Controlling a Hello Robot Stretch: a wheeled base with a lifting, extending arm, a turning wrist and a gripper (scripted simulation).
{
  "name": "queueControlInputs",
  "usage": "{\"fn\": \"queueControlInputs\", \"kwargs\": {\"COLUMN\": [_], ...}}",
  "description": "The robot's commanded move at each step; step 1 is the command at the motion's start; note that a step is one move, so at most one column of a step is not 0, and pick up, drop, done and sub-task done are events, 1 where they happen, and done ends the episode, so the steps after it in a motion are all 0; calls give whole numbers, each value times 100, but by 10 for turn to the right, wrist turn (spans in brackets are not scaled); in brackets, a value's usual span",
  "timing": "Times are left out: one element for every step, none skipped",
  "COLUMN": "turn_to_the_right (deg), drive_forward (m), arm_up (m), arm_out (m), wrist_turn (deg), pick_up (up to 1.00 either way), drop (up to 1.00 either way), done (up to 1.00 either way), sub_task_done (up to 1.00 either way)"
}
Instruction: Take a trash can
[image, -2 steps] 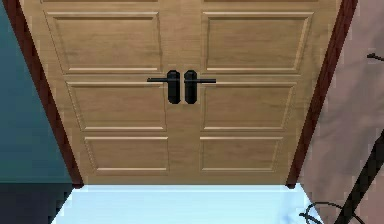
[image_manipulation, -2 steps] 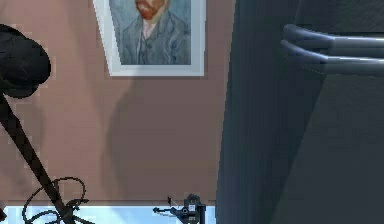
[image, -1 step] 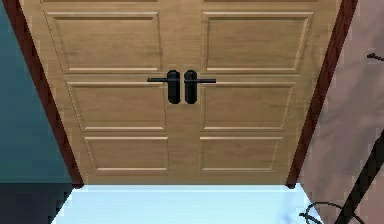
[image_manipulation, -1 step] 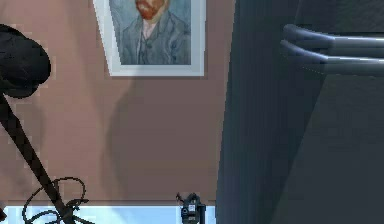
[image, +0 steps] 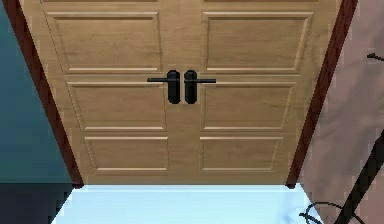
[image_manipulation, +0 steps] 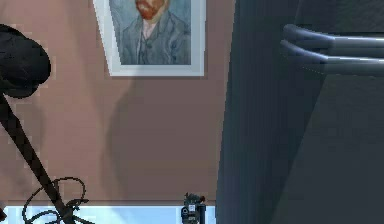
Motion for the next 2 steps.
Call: {"fn": "queueControlInputs", "kwargs": {"turn_to_the_right": [0,0], "drive_forward": [0,0], "arm_up": [-30,0], "arm_out": [0,0], "wrist_turn": [0,0], "pick_up": [0,100], "drop": [0,0], "done": [0,0], "sub_task_done": [0,0]}}
